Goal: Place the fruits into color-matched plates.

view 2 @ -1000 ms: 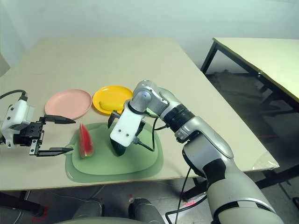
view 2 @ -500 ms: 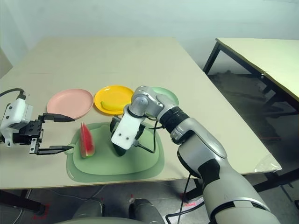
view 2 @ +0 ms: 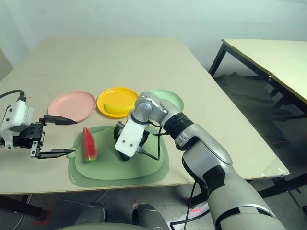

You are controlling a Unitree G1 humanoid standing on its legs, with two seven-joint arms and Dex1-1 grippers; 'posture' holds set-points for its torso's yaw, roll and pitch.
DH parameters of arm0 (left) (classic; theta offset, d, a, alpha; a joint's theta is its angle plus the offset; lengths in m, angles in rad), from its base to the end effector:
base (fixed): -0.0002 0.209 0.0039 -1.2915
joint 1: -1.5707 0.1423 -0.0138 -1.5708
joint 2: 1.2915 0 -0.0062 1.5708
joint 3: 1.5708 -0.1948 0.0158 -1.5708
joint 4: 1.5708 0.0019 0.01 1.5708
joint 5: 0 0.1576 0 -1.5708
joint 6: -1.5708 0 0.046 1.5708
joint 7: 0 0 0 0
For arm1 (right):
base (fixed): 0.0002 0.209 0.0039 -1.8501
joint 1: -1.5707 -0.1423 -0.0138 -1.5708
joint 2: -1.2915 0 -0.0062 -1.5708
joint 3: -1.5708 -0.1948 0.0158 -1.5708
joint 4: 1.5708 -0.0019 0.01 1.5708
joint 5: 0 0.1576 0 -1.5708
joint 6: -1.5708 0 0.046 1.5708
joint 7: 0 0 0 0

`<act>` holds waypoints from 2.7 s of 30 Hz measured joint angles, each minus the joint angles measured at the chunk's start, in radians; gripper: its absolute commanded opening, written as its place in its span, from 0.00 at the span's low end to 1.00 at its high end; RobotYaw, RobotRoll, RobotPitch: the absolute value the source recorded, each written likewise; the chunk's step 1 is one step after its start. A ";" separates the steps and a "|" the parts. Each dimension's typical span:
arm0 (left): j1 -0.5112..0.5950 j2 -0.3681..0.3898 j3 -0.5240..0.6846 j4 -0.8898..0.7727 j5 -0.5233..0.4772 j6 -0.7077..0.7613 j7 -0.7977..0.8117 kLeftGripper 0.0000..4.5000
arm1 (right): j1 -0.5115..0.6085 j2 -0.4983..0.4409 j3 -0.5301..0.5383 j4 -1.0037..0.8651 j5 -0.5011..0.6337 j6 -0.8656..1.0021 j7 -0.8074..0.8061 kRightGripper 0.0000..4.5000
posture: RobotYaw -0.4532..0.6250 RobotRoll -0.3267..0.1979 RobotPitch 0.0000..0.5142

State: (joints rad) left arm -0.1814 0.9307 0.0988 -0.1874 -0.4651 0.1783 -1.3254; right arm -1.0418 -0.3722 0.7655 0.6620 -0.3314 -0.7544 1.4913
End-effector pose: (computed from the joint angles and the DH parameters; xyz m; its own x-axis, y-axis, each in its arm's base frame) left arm 0.2424 0.2842 0.1917 0.2759 -0.8787 -0.3896 0.9381 0.1578 0.3084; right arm 0.3429 -0.0602 0.1684 -0.1161 0.3374 -0.9342 -0.2989 -0.9088 -0.2911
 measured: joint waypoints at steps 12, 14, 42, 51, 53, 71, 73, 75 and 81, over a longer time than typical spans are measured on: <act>-0.005 0.000 -0.001 0.001 0.001 0.000 0.000 1.00 | 0.011 -0.006 -0.001 -0.034 0.013 0.033 0.019 0.69 | 0.58 0.62 0.00; -0.007 0.000 -0.001 0.001 0.001 0.000 -0.001 1.00 | 0.011 -0.006 -0.001 -0.035 0.014 0.038 0.020 0.69 | 0.58 0.62 0.00; -0.058 -0.057 -0.023 0.051 0.042 0.008 0.061 1.00 | -0.212 -0.053 -0.088 0.235 0.018 0.133 -0.001 0.69 | 0.54 0.62 0.00; -0.109 -0.145 -0.031 0.027 0.043 0.145 0.235 1.00 | -0.350 -0.040 -0.125 0.504 -0.087 0.225 -0.213 0.69 | 0.54 0.62 0.00; -0.136 -0.187 -0.031 0.021 0.040 0.190 0.293 1.00 | -0.360 -0.045 -0.125 0.543 -0.118 0.259 -0.257 0.69 | 0.54 0.62 0.00; -0.163 -0.238 -0.073 -0.013 0.063 0.269 0.406 1.00 | -0.299 -0.060 -0.110 0.699 -0.346 0.468 -0.580 0.69 | 0.57 0.62 0.00; -0.161 -0.238 -0.072 -0.017 0.063 0.269 0.410 1.00 | -0.290 -0.057 -0.110 0.703 -0.356 0.472 -0.586 0.69 | 0.58 0.62 0.00; -0.155 -0.238 -0.071 -0.026 0.063 0.269 0.414 1.00 | -0.285 -0.052 -0.110 0.706 -0.367 0.477 -0.592 0.69 | 0.58 0.62 0.00; -0.145 -0.229 -0.065 -0.031 0.063 0.269 0.417 1.00 | -0.269 -0.035 -0.110 0.709 -0.385 0.482 -0.599 0.69 | 0.59 0.62 0.00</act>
State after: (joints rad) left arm -0.3260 0.7017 0.0335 -0.2179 -0.4017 0.4472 -0.9088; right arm -1.3103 -0.4076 0.6553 1.3709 -0.7168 -0.2721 0.8920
